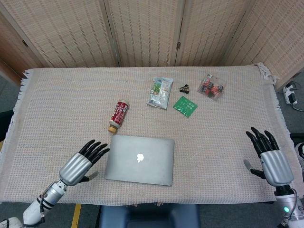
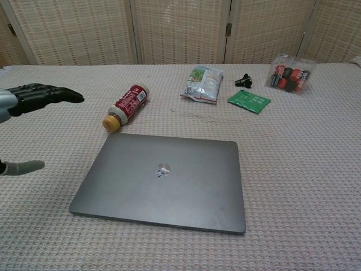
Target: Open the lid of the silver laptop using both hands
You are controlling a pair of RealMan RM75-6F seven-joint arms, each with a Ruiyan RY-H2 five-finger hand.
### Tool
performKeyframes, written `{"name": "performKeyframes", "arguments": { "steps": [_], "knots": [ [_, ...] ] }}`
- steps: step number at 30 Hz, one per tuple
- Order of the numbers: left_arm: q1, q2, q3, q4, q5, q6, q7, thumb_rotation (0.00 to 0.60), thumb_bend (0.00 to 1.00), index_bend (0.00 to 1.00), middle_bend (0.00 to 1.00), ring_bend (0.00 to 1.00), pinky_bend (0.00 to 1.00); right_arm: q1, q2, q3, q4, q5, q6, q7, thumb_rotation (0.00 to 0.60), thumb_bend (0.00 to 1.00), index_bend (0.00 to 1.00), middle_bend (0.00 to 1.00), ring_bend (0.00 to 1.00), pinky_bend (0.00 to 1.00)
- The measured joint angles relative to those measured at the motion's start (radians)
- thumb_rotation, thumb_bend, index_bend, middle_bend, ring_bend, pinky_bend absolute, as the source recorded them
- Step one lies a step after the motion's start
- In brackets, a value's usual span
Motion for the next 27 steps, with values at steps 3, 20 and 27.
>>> {"name": "performKeyframes", "arguments": {
  "steps": [3, 20, 27],
  "knots": [
    [-0.040, -0.034, 0.003, -0.006, 0.012, -0.053, 0.017, 0.600, 0.32, 0.09, 0.09, 0.00, 0.00, 0.000, -0.009, 0.003, 0.004, 0.002, -0.005, 0.012, 0.600, 0.35, 0.00, 0.05, 0.12, 0.00],
    [-0.181, -0.285, -0.021, 0.028, -0.097, -0.268, 0.177, 0.600, 0.33, 0.08, 0.09, 0.00, 0.00, 0.000, -0.025, 0.010, 0.017, -0.008, -0.017, 0.025, 0.600, 0.35, 0.00, 0.05, 0.12, 0.00],
    [-0.202, -0.351, -0.035, 0.063, -0.168, -0.310, 0.272, 0.600, 0.33, 0.08, 0.09, 0.00, 0.00, -0.002, -0.029, 0.011, 0.028, -0.007, -0.021, 0.034, 0.600, 0.35, 0.00, 0.05, 0.12, 0.00]
  ]
}}
